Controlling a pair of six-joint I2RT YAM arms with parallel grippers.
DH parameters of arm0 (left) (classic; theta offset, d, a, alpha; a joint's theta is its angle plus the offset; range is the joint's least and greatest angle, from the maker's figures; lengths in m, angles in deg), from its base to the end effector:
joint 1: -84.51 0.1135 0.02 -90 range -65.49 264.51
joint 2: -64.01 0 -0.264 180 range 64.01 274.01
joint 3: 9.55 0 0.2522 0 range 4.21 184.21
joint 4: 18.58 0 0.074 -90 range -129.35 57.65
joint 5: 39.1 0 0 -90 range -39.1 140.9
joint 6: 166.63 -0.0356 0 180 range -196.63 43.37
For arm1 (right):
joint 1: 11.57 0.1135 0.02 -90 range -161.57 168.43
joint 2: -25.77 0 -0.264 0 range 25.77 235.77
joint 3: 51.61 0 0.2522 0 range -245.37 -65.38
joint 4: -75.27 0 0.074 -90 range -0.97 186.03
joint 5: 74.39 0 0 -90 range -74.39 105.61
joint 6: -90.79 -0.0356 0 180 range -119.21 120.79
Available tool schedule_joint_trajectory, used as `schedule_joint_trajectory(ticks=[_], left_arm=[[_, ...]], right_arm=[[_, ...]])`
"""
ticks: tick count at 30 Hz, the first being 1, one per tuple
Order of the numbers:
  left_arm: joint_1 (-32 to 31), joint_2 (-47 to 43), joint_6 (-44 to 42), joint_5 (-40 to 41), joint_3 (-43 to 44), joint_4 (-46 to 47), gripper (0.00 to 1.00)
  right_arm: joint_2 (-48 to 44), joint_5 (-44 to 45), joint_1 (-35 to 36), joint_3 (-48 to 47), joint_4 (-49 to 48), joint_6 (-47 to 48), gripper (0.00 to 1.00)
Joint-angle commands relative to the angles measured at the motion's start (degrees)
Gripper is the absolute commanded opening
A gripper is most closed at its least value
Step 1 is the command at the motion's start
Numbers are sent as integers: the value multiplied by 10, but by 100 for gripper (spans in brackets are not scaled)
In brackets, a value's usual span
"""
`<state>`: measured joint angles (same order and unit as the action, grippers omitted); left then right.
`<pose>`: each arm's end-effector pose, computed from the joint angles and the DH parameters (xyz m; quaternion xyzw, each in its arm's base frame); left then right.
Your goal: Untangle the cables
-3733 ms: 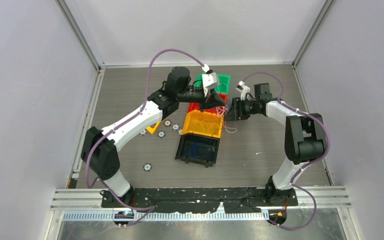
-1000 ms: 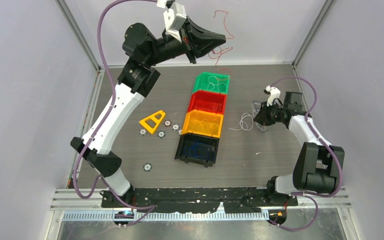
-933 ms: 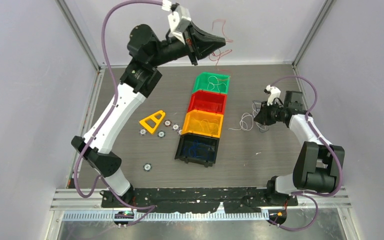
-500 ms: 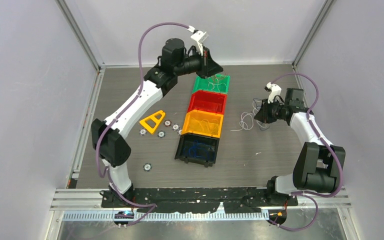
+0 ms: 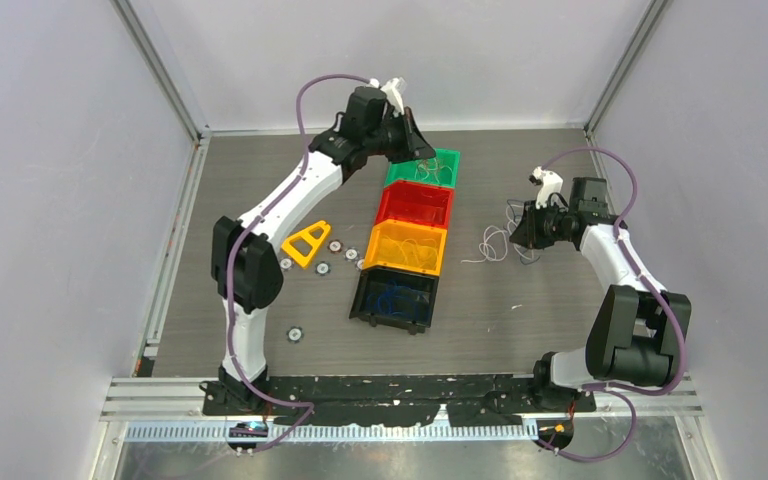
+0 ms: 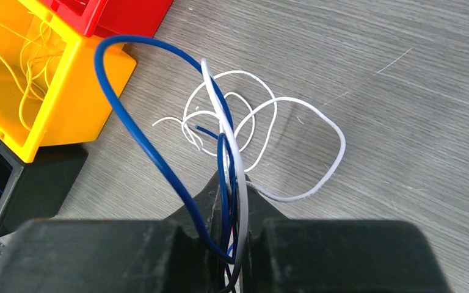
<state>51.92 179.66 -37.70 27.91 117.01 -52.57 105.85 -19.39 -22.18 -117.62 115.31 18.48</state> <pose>0.3971 -0.2703 0.3574 0.0645 0.8224 -0.4507 0.3413 0.2786 -0.0314 0.2287 -0.1485 0.8999 0.2056 0.3549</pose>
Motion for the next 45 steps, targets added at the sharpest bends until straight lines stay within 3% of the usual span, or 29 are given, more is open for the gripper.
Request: schedule_joint_trajectory(ticks=[1, 5, 16, 22, 23, 26, 32, 35, 37, 40, 45], left_arm=[[4, 7, 40, 89, 10, -35, 0], [8, 34, 25, 133, -10, -12, 0], [7, 63, -89, 164, -126, 174, 0], [-15, 77, -179, 180, -133, 179, 0], [-15, 76, -182, 176, -132, 178, 6], [-15, 66, -197, 165, -128, 165, 40], [-11, -17, -239, 121, -151, 155, 73], [-9, -61, -282, 46, -158, 160, 93], [-9, -85, -321, -39, -166, 175, 99], [-13, -102, -377, -214, -177, 185, 100], [-47, -87, -412, -302, -153, 175, 100]], right_arm=[[-26, 5, -2, -22, 3, -6, 15], [-23, 8, -1, -30, 10, -9, 15], [-19, 17, -1, -52, 40, -11, 15], [-23, 17, -2, -51, 46, -12, 14], [-24, 17, -2, -52, 48, -10, 14], [-24, 11, -1, -55, 50, -5, 14], [-46, -22, -2, -69, 56, 14, 8], [-72, -58, -1, -77, 56, 19, 6], [-92, -82, -2, -85, 58, 17, 6], [-114, -104, -2, -97, 64, 16, 5], [-134, -146, -2, -137, 86, 12, 5]])
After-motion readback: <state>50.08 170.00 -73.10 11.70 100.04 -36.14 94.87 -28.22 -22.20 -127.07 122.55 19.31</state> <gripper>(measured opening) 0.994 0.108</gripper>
